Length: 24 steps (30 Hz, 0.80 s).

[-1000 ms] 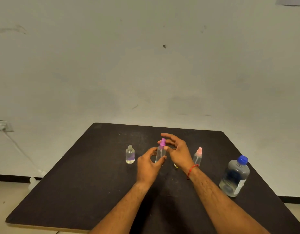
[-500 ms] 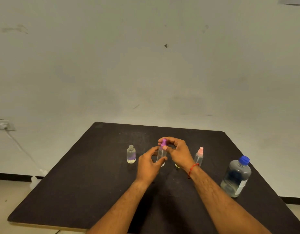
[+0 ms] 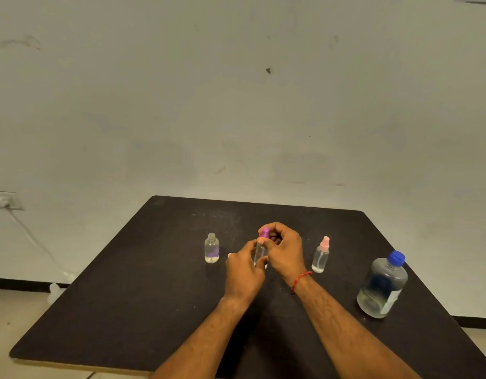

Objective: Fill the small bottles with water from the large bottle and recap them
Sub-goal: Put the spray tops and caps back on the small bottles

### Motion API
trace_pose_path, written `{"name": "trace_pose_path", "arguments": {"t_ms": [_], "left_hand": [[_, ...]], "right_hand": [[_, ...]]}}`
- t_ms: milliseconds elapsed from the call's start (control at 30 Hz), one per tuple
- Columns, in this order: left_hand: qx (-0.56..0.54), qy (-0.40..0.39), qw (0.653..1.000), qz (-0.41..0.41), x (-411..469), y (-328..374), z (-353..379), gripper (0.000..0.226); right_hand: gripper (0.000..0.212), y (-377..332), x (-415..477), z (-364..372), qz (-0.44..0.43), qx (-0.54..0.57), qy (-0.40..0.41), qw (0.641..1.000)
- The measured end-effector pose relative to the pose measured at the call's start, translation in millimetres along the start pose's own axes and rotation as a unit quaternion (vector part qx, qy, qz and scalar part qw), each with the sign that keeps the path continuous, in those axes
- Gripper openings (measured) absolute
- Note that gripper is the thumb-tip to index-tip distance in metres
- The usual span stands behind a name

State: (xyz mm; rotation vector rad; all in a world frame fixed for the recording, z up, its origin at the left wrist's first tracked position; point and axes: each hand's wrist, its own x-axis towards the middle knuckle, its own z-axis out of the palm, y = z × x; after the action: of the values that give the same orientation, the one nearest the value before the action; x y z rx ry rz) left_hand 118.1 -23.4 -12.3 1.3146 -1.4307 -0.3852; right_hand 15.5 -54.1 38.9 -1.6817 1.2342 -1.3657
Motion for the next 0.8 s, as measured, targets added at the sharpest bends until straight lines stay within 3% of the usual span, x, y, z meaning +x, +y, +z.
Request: {"name": "trace_pose_path", "arguments": {"t_ms": [100,300,800], "left_hand": [[0.004,-0.006,1.0,-0.011,2,-4,3,0.03],[0.001,-0.034,0.997,-0.066,15,-24,5,0.028],[0.012,-0.065,0.99,-0.128,34,-46,31,0.035]], "right_hand": [[0.018,4,0,2,0.018,-0.01,0.026,0.999],[0.053,25,-6,-3,0.05,0.02,-0.006,0.999],[0.032,68,-28,-23,0.118,0.03,0.036,0.992]]}}
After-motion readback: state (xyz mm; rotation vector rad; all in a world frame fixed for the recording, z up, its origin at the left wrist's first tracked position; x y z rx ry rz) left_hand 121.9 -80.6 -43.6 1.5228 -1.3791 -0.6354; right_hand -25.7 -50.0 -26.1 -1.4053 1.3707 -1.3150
